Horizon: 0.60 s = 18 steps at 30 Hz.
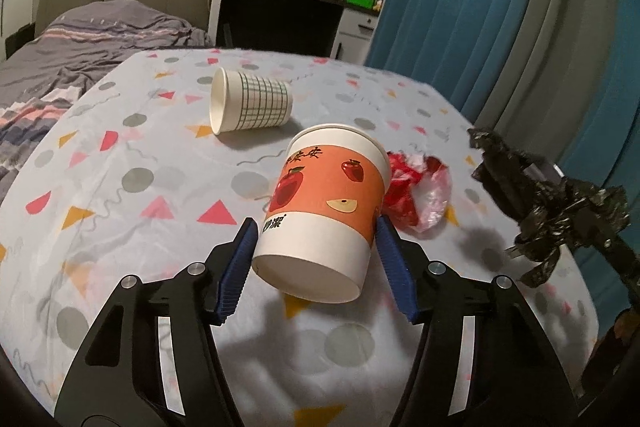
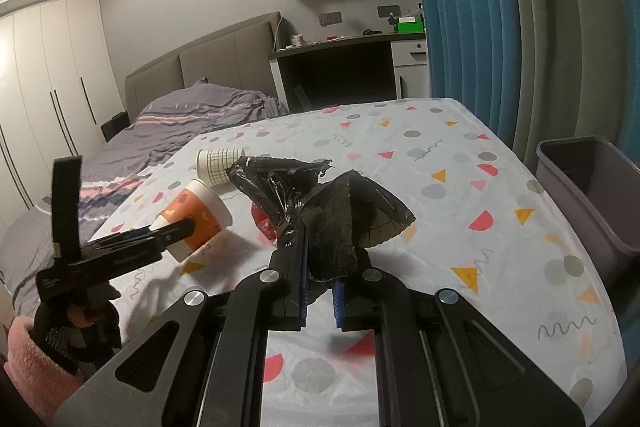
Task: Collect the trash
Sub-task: 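Carry the black bag and orange cup over the grey bin with both tools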
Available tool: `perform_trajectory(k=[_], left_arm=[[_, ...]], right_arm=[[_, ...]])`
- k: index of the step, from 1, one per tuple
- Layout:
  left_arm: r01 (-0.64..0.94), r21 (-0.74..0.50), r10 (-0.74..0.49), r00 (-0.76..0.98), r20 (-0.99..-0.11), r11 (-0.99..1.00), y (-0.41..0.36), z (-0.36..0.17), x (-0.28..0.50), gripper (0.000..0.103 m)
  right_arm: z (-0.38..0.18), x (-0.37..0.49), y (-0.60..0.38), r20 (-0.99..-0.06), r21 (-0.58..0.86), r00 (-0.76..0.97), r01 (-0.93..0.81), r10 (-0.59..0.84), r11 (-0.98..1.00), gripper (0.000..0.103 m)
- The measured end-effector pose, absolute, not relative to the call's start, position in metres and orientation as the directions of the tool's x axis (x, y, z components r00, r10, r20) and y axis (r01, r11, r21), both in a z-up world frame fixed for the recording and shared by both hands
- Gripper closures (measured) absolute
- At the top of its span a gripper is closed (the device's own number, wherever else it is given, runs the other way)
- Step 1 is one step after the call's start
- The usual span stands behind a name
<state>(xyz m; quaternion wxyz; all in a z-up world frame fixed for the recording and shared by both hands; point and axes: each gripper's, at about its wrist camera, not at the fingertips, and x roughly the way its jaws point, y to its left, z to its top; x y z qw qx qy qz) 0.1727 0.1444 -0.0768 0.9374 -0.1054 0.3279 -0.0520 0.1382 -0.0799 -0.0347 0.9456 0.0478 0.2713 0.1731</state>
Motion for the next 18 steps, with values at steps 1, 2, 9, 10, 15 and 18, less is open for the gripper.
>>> perform_trajectory(k=[1, 2, 9, 10, 15, 18], left_arm=[[0.028, -0.238, -0.169, 0.786, -0.595, 0.971, 0.144, -0.074, 0.169, 0.044], [0.026, -0.242, -0.168, 0.792, -0.587, 0.970, 0.144, -0.072, 0.165, 0.044], [0.035, -0.260, -0.173, 0.829, -0.532, 0.965, 0.133, -0.057, 0.134, 0.044], [0.040, -0.262, -0.178, 0.833, -0.524, 0.964, 0.131, -0.055, 0.130, 0.044], [0.071, -0.254, -0.192, 0.848, -0.494, 0.965, 0.117, -0.043, 0.114, 0.044], [0.089, -0.252, -0.204, 0.853, -0.481, 0.964, 0.108, -0.037, 0.108, 0.044]], right_arm=[[-0.034, 0.138, -0.081, -0.495, 0.185, 0.794, -0.301, 0.353, 0.935, 0.092], [-0.034, 0.137, -0.082, -0.493, 0.187, 0.795, -0.301, 0.354, 0.935, 0.092], [-0.027, 0.126, -0.087, -0.475, 0.190, 0.804, -0.303, 0.358, 0.934, 0.092], [-0.026, 0.124, -0.088, -0.471, 0.191, 0.806, -0.304, 0.359, 0.933, 0.092], [-0.021, 0.116, -0.096, -0.459, 0.193, 0.813, -0.304, 0.359, 0.933, 0.092], [-0.018, 0.112, -0.103, -0.450, 0.194, 0.819, -0.299, 0.356, 0.934, 0.092]])
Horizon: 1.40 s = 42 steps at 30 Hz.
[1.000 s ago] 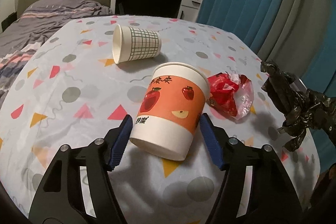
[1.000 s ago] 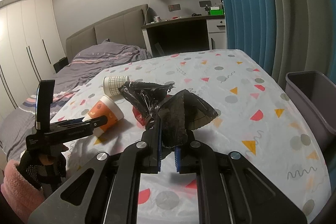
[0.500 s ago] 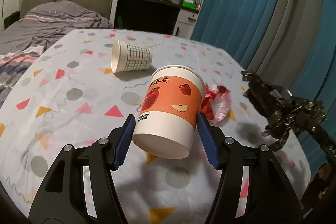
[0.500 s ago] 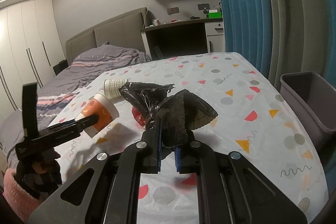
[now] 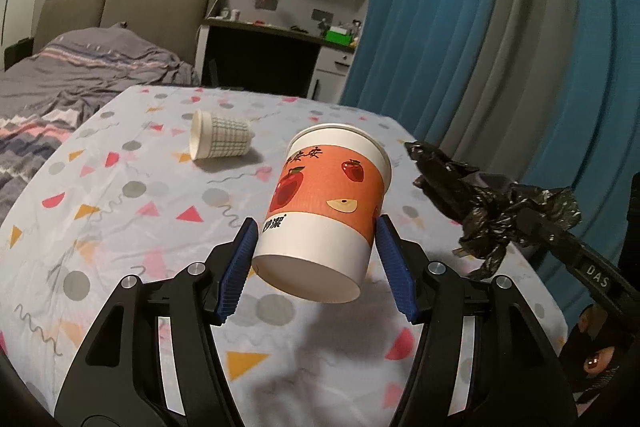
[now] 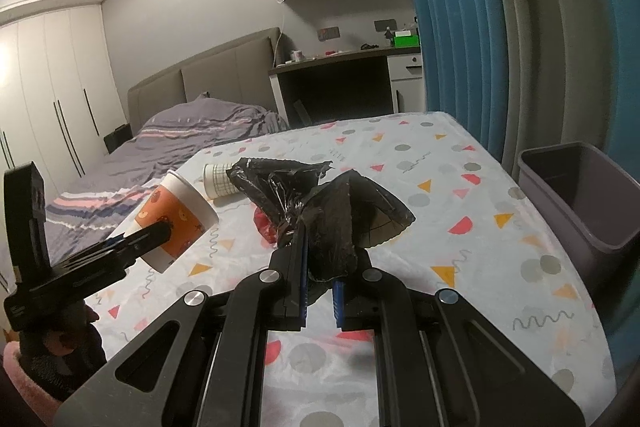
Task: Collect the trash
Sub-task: 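Carry the black bag and orange cup over the grey bin with both tools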
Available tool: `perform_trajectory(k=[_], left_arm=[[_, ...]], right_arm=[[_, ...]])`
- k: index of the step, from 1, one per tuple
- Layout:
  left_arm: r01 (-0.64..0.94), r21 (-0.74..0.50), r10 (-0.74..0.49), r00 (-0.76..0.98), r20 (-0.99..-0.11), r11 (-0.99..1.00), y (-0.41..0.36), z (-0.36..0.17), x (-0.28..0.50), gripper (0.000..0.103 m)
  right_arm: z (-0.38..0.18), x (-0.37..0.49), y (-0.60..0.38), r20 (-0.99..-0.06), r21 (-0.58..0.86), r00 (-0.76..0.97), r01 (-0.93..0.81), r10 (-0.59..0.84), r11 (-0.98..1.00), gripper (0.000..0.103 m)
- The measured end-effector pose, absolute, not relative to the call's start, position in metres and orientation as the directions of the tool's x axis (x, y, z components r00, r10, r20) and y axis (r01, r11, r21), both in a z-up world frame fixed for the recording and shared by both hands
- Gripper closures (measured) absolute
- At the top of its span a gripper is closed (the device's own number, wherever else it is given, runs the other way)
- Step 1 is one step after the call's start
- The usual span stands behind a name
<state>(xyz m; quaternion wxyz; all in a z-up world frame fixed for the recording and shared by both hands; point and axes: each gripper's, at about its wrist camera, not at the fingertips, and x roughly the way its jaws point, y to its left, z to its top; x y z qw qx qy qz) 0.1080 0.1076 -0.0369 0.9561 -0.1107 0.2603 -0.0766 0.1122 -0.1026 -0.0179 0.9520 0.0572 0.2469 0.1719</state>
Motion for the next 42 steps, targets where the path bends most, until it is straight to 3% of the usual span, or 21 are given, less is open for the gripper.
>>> perform_trajectory(k=[17, 32, 42], left_arm=[[0.247, -0.237, -0.331, 0.833, -0.443, 0.940, 0.022, -0.015, 0.127, 0.044], [0.454, -0.256, -0.521, 0.744, -0.419, 0.853, -0.105, 0.001, 0.187, 0.044], [0.526, -0.304, -0.608, 0.675, -0.418, 0.794, -0.164, -0.005, 0.223, 0.044]], right_arm=[[-0.002, 0.106, -0.166, -0.404, 0.184, 0.876, -0.205, 0.264, 0.961, 0.092], [0.007, 0.125, -0.265, -0.367, 0.140, 0.928, -0.003, 0.055, 0.990, 0.092], [-0.005, 0.154, -0.317, -0.401, 0.115, 0.914, 0.111, -0.056, 0.987, 0.092]])
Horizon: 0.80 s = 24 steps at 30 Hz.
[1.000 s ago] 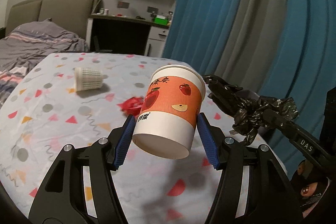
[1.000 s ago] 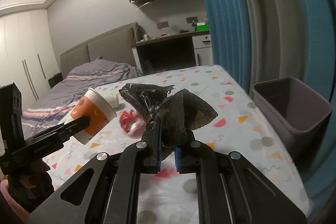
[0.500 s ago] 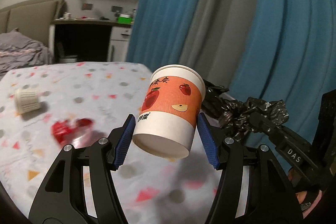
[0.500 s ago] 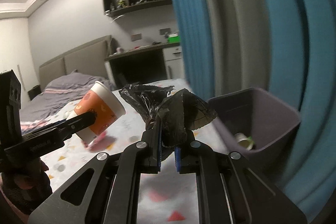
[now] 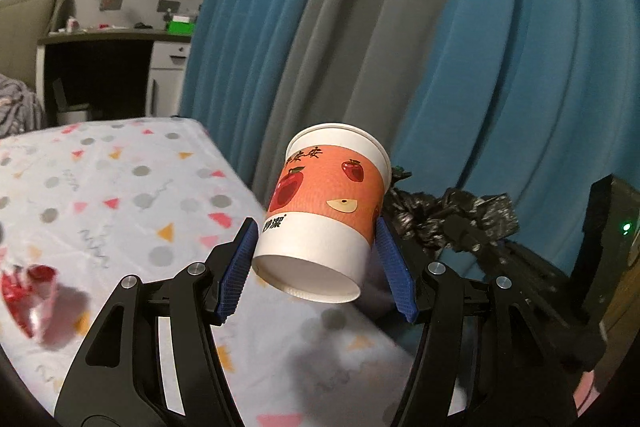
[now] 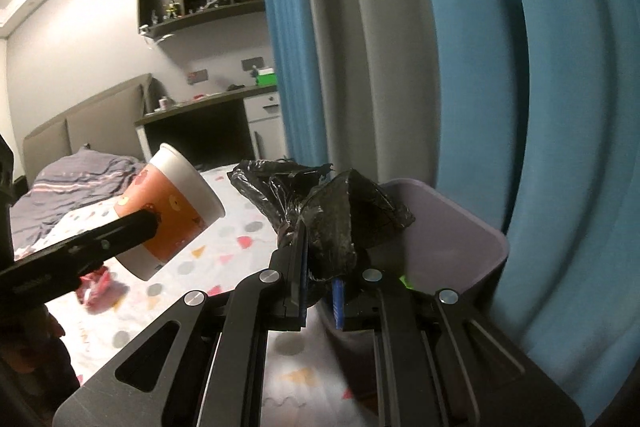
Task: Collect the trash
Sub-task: 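Carry the black bag and orange cup over the grey bin with both tools, then open both tools to drop the bag and cup into the bin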
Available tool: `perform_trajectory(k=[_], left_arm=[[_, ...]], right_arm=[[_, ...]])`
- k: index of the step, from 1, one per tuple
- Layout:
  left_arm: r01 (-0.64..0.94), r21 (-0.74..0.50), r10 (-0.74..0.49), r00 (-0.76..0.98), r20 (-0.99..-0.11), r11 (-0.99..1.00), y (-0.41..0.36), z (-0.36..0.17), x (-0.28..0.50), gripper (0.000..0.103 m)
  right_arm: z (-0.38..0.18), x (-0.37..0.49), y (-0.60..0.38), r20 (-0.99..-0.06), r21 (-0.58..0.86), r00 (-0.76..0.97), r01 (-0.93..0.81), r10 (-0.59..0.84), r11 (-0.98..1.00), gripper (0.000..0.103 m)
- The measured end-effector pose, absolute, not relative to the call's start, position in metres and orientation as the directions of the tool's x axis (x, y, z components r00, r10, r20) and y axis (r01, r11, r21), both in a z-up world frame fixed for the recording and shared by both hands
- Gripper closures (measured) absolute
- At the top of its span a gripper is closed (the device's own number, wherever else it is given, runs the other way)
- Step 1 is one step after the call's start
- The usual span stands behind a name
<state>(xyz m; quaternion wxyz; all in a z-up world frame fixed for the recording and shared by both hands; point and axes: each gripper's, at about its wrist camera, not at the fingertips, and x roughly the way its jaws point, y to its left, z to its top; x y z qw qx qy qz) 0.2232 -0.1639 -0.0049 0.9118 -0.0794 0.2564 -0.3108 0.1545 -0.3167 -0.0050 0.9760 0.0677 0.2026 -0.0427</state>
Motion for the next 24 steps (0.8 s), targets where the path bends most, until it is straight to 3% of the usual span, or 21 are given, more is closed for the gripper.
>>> perform_trajectory(k=[22, 24], left_arm=[[0.580, -0.351, -0.672, 0.553, -0.493, 0.735, -0.247, -0.043, 0.281, 0.044], [0.581, -0.355, -0.674, 0.545, -0.498, 0.732, -0.252, -0.045, 0.282, 0.044]], right_arm=[[-0.052, 0.204, -0.364, -0.513, 0.123, 0.850, 0.206, -0.115, 0.971, 0.092], [-0.053, 0.206, -0.365, -0.518, 0.125, 0.848, 0.203, -0.111, 0.971, 0.088]])
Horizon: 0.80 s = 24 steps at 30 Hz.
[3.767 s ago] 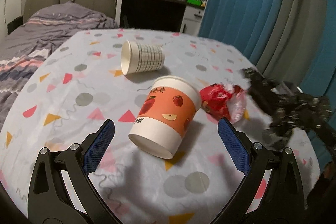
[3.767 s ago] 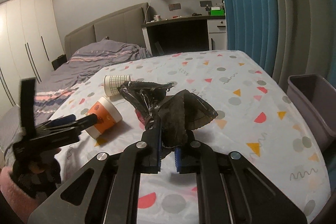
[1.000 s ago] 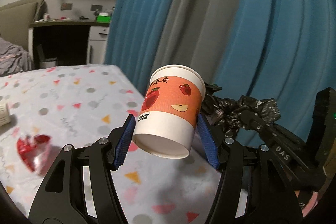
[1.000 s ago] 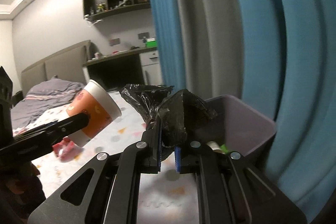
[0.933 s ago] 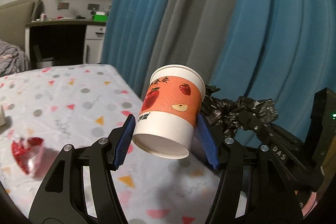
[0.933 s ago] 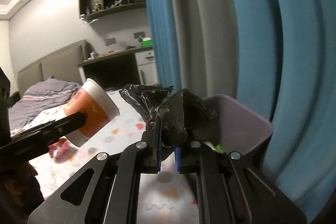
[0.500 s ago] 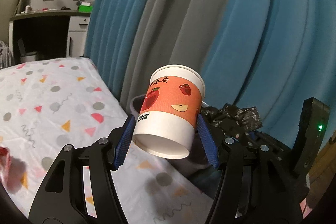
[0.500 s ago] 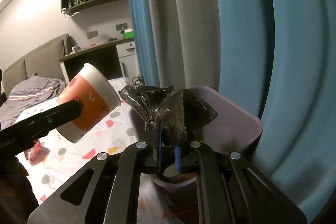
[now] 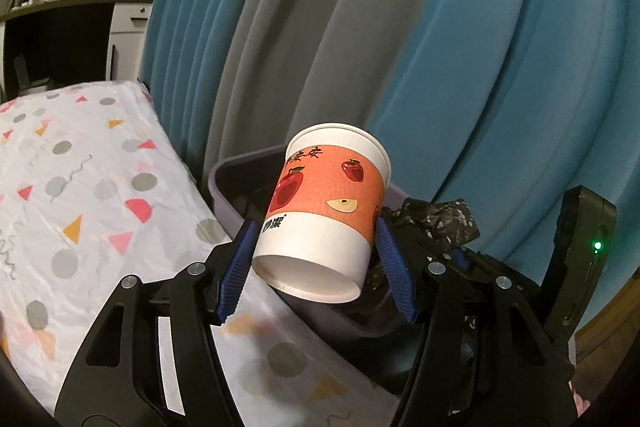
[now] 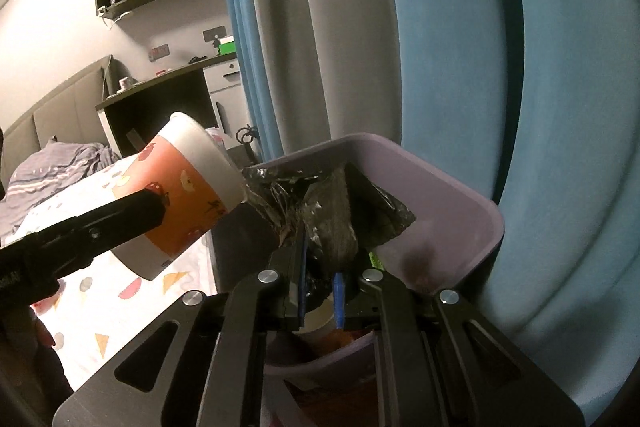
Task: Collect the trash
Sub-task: 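Open both tools to drop the bag and cup into the bin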
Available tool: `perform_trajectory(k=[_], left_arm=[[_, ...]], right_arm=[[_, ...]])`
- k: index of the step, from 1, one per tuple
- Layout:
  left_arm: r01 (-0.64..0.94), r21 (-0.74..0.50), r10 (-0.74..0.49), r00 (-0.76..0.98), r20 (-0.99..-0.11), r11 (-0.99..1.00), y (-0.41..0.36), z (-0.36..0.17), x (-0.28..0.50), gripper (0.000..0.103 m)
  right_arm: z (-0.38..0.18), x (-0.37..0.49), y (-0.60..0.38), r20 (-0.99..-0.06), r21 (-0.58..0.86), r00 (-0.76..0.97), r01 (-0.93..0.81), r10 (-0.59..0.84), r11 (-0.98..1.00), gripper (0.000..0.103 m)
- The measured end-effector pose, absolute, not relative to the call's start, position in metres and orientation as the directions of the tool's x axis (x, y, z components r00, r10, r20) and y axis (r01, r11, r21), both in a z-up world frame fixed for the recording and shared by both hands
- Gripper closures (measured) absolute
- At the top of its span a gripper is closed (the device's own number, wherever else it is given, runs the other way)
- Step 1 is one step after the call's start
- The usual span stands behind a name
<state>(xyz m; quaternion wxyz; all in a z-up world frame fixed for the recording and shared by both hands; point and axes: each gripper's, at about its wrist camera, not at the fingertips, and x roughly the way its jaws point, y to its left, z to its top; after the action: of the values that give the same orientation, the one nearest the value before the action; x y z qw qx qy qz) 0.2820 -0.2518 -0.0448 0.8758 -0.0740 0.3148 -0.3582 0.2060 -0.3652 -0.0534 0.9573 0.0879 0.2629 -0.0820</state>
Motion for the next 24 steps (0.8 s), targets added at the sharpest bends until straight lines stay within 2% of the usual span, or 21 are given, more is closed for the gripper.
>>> perform_trajectory(k=[5, 11, 16, 22, 23, 24], left_arm=[[0.585, -0.360, -0.678, 0.526, -0.514, 0.727, -0.262, -0.052, 0.285, 0.044], [0.597, -0.359, -0.681, 0.488, -0.546, 0.717, -0.282, -0.059, 0.285, 0.043], [0.606, -0.351, -0.673, 0.458, -0.580, 0.714, -0.302, -0.069, 0.285, 0.043], [0.598, -0.338, -0.650, 0.442, -0.618, 0.727, -0.319, -0.081, 0.284, 0.042], [0.600, -0.335, -0.650, 0.443, -0.617, 0.727, -0.320, -0.081, 0.283, 0.038], [0.601, -0.326, -0.646, 0.452, -0.615, 0.730, -0.320, -0.081, 0.281, 0.029]], right_arm=[[-0.058, 0.200, -0.376, -0.518, 0.141, 0.846, 0.231, -0.127, 0.963, 0.059], [-0.053, 0.175, -0.394, -0.477, 0.155, 0.855, 0.311, -0.205, 0.937, 0.042], [-0.045, 0.154, -0.403, -0.432, 0.172, 0.866, 0.352, -0.250, 0.920, 0.037], [-0.041, 0.145, -0.404, -0.420, 0.176, 0.873, 0.345, -0.247, 0.922, 0.036], [-0.041, 0.143, -0.405, -0.416, 0.179, 0.875, 0.344, -0.246, 0.922, 0.036], [-0.040, 0.142, -0.405, -0.413, 0.182, 0.877, 0.344, -0.246, 0.921, 0.036]])
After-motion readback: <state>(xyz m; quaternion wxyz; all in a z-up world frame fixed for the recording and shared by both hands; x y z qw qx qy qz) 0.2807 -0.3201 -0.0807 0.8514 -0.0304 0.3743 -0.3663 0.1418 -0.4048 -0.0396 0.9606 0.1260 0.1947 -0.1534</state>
